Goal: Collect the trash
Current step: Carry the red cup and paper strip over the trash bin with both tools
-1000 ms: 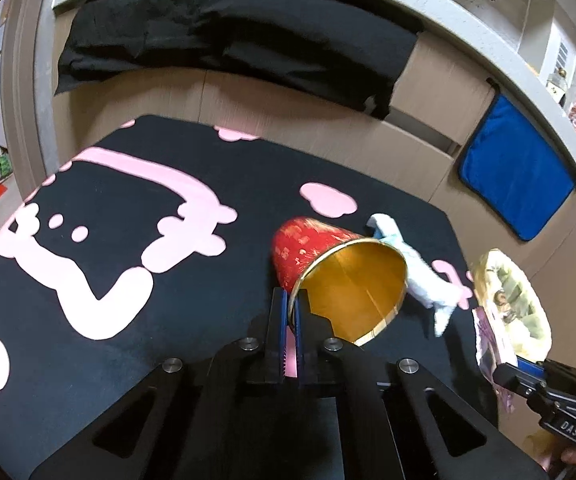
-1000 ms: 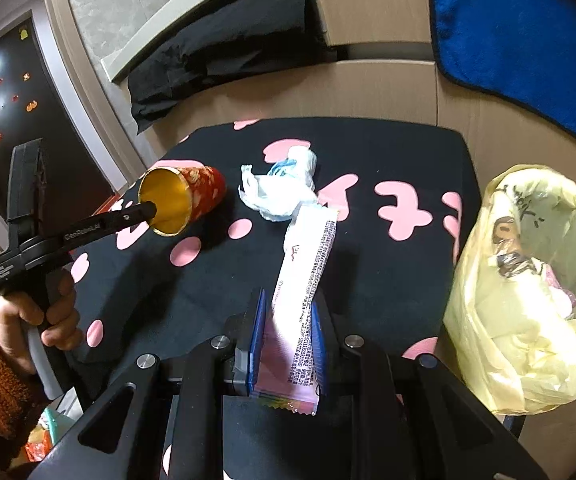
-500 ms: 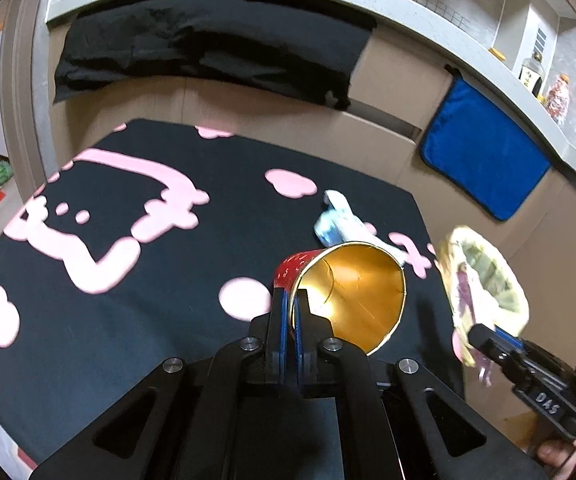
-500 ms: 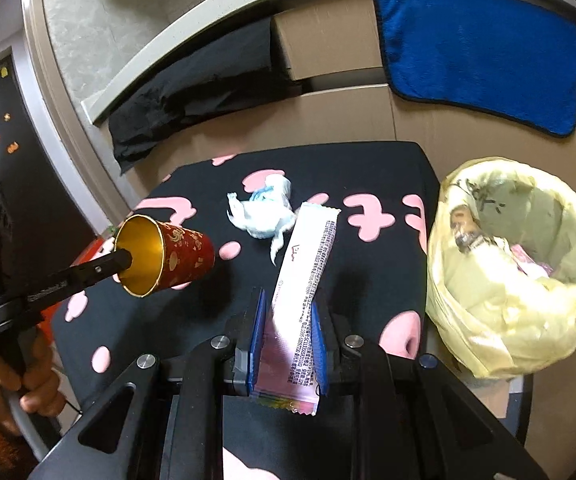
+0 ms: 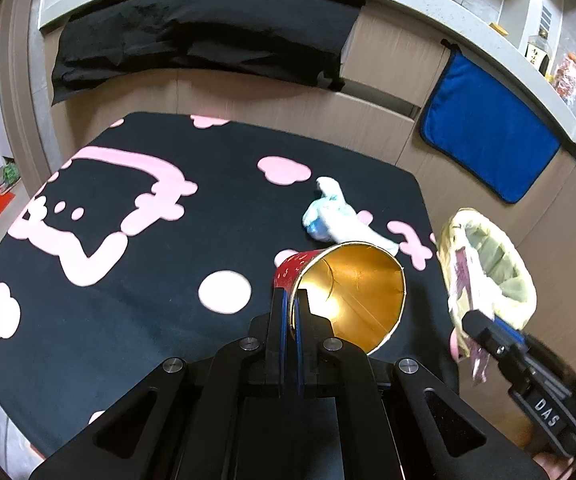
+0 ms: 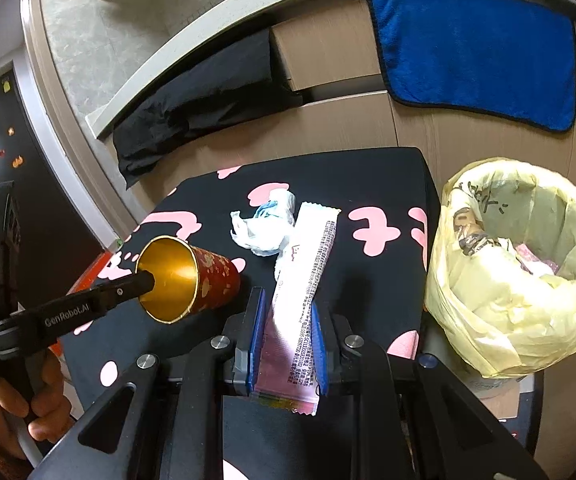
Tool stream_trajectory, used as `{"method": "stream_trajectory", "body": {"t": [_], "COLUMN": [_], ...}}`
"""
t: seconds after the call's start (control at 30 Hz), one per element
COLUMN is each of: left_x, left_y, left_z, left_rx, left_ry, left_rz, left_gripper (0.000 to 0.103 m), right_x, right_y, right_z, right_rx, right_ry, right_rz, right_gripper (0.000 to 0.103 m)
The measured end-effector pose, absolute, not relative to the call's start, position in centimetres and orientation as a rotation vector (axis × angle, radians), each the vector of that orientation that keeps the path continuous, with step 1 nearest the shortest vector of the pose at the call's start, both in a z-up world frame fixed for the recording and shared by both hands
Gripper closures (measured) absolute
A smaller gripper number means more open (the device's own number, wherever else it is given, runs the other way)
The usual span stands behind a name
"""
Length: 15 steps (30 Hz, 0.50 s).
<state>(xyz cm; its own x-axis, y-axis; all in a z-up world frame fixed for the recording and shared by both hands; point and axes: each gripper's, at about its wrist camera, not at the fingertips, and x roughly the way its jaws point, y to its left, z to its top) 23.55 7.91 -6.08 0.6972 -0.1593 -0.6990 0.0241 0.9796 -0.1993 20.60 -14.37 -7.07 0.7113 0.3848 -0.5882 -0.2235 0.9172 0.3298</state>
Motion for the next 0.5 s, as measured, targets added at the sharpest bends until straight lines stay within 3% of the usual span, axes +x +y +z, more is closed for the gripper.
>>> {"method": "stream_trajectory", "body": {"t": [0.5], "left_x": [23.9], "left_y": [2.6], "left_z": [0.5], "left_rx": [-0.116], "left_ry": [0.56], "left_rz": [-0.197], "left_gripper": [0.1], "right_x": [22.7], "right_y": [-19.8], "right_z": [-5.0], "right_rx": [0.316], "right_ry": [0.666], "right_rz": [0.346], "right_gripper": [0.083]}}
